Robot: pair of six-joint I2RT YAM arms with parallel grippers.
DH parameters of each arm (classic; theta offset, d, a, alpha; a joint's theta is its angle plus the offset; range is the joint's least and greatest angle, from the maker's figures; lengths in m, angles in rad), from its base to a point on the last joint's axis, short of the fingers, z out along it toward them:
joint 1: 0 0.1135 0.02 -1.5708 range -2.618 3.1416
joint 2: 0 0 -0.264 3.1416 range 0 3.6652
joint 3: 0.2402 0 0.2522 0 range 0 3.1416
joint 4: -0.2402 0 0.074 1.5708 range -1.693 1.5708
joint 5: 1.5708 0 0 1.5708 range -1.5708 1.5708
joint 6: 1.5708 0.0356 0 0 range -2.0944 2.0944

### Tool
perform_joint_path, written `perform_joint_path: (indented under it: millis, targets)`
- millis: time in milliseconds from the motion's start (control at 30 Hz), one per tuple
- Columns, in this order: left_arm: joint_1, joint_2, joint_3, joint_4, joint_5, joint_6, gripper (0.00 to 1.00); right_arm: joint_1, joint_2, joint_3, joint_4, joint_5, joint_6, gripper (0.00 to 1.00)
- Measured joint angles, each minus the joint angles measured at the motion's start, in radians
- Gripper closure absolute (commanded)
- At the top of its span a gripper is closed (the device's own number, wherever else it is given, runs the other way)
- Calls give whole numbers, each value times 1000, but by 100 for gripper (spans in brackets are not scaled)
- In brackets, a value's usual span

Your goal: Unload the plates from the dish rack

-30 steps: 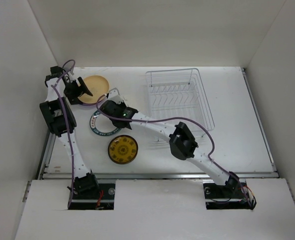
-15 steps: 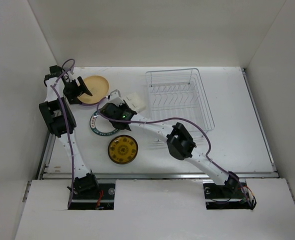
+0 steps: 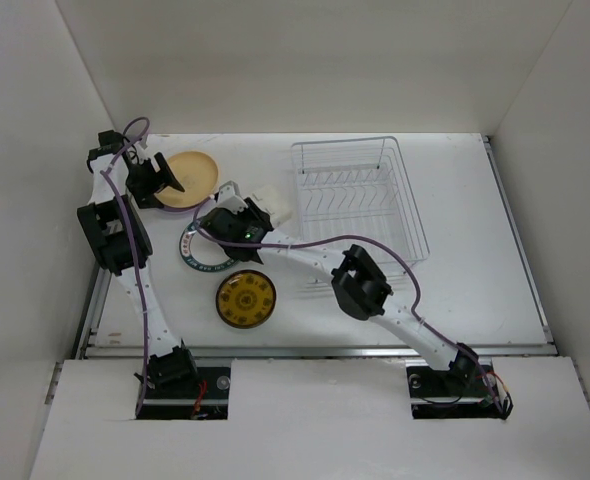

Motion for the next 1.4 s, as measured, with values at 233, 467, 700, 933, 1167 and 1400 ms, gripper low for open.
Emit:
perform_joint_path:
  millis: [233,467,700,933,1167,1400]
  targets:
    - [0,-2,0,-4,0,5,24,0,1,-32,44,14,-80,61]
    - [0,-2,0,-18,0,17,24,-3,20,-30,154,73,-184,62]
    - [0,-2,0,-23,0,26,24,-5,34,-61,183,79,-224,58]
    - [0,-2,0,-24,0,26,24,-6,35,-109,201,85,-255,55]
    - [0,-2,0,-25,0,27,22,-19,37,-111,246,113,-293,83]
    - [0,-2,0,-35,0,38,22,-40,38,-87,280,201,-322,100]
